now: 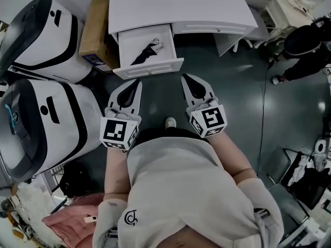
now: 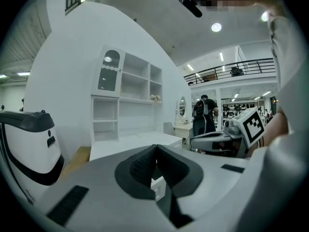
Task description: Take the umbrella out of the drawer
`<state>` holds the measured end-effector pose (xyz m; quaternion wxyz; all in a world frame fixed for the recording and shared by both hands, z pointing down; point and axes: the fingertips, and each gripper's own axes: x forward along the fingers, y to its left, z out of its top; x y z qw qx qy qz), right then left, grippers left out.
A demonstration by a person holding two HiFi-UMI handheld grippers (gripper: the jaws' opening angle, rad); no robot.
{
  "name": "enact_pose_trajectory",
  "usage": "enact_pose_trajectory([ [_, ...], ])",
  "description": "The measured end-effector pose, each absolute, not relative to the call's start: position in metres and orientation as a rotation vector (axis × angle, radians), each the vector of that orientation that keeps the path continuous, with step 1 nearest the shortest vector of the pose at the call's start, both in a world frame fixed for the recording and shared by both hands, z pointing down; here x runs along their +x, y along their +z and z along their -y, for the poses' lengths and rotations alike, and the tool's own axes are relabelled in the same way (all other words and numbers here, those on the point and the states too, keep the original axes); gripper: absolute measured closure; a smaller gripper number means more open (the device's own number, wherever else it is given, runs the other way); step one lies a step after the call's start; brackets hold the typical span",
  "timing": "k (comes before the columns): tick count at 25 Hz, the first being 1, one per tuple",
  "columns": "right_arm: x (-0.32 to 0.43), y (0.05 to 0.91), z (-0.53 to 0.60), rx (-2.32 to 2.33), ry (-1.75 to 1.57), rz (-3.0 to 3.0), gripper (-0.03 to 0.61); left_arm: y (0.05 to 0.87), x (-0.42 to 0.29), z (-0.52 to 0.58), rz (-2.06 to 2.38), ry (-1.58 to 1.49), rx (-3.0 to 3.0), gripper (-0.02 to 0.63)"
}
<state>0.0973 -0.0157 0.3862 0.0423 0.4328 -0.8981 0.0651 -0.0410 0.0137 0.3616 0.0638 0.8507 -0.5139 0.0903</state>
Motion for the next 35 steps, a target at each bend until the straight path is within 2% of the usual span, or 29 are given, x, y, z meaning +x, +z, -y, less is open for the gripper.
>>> enact_pose_trajectory([
  [7, 0.114, 0.392, 0.078, 1.313, 0.132, 2.743, 0.571, 0.393, -0.033, 0.053, 1.507, 0.352, 2.553, 0.600],
  [13, 0.099, 0.407, 0.132, 1.289, 0.097, 2.705, 0.572, 0.442, -0.045, 0.124, 1.391, 0.412, 2.510, 0.600],
  [25, 0.075, 0.472, 0.225, 1.318, 0.319, 2.566, 0.571, 0.572, -0.039, 0.225, 1.036, 0.738, 2.460, 0.589],
  [27, 0.078, 0.485, 0.232, 1.321, 0.358, 2.547, 0.571, 0.596, -0.030, 0.229, 0.970, 0.795, 2.442, 0.571],
  [30, 0.077, 0.503, 0.246, 1.329, 0.400, 2.522, 0.571, 0.633, -0.025, 0.237, 0.879, 0.854, 2.390, 0.496],
  [35, 0.077, 0.525, 0.263, 1.353, 0.469, 2.475, 0.571, 0.691, -0.029, 0.240, 0.788, 0.948, 2.279, 0.418],
])
